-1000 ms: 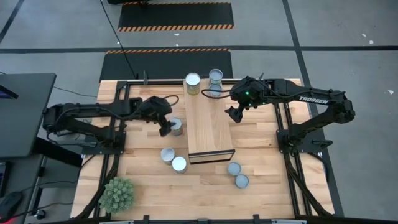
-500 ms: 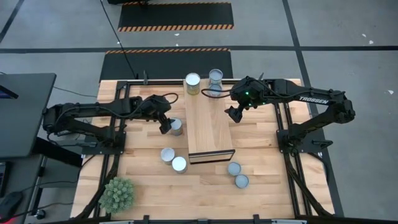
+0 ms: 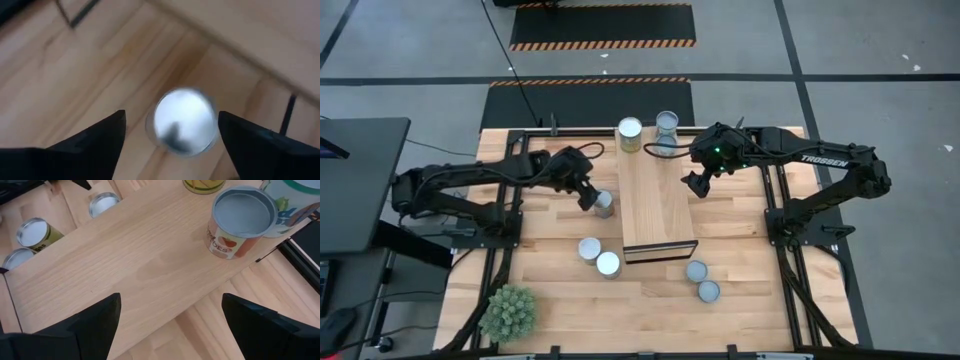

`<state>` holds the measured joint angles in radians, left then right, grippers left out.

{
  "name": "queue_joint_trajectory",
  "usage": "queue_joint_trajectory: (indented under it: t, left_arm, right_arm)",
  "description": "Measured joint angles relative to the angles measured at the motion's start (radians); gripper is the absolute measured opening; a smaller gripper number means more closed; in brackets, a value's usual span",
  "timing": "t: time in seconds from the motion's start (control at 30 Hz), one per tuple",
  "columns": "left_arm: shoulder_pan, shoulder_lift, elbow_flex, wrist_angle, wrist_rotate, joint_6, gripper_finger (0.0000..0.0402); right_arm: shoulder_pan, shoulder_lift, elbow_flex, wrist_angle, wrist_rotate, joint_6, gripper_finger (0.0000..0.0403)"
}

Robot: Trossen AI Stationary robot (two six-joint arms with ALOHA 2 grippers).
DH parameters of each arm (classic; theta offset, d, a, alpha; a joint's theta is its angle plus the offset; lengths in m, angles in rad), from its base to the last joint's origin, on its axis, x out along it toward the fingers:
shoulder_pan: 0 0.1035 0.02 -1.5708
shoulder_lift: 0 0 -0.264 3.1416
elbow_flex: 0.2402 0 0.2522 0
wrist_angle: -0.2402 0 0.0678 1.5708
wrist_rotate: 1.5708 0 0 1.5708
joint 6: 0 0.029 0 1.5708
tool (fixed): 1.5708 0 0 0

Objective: Pick and place cans onto a shelf
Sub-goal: Put the canned peaches on the shelf

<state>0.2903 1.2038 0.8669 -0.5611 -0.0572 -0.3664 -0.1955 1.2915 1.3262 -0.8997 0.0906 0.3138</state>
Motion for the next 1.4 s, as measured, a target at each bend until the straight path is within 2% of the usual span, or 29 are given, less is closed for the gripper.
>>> queue_joint_trajectory:
  t: [0.13,0.2,0.6,0.77,0.83,1.13,1.3,1.4]
  left_arm:
    - [0.018,0.048,0.000,-0.020,-0.006,-0.016,0.0380]
    - [0.020,0.071,0.000,-0.013,-0.021,-0.016,0.0394]
    - [0.020,0.056,0.000,-0.032,0.047,0.105,0.0386]
    - [0.020,0.049,0.000,-0.035,0.116,0.316,0.0387]
    - [0.020,0.049,0.000,-0.031,0.118,0.352,0.0387]
    - [0.012,0.053,0.000,0.011,0.108,0.451,0.0387]
    - [-0.002,0.069,0.000,0.020,0.203,0.454,0.0387]
    - [-0.010,0.094,-0.001,0.023,0.166,0.454,0.0387]
  right_arm:
    - [0.000,0.000,0.000,0.000,-0.005,-0.002,0.0354]
    - [0.000,0.000,0.000,0.000,-0.005,-0.002,0.0354]
    - [0.000,0.000,0.000,0.000,-0.005,-0.006,0.0354]
    - [0.000,0.000,0.000,0.001,-0.004,-0.003,0.0354]
    - [0.000,0.000,0.000,0.003,0.008,0.000,0.0354]
    - [0.000,0.000,0.000,0.025,0.022,0.009,0.0354]
    - [0.000,0.000,0.000,0.056,0.022,0.010,0.0354]
    - [0.000,0.000,0.000,0.062,0.025,0.010,0.0354]
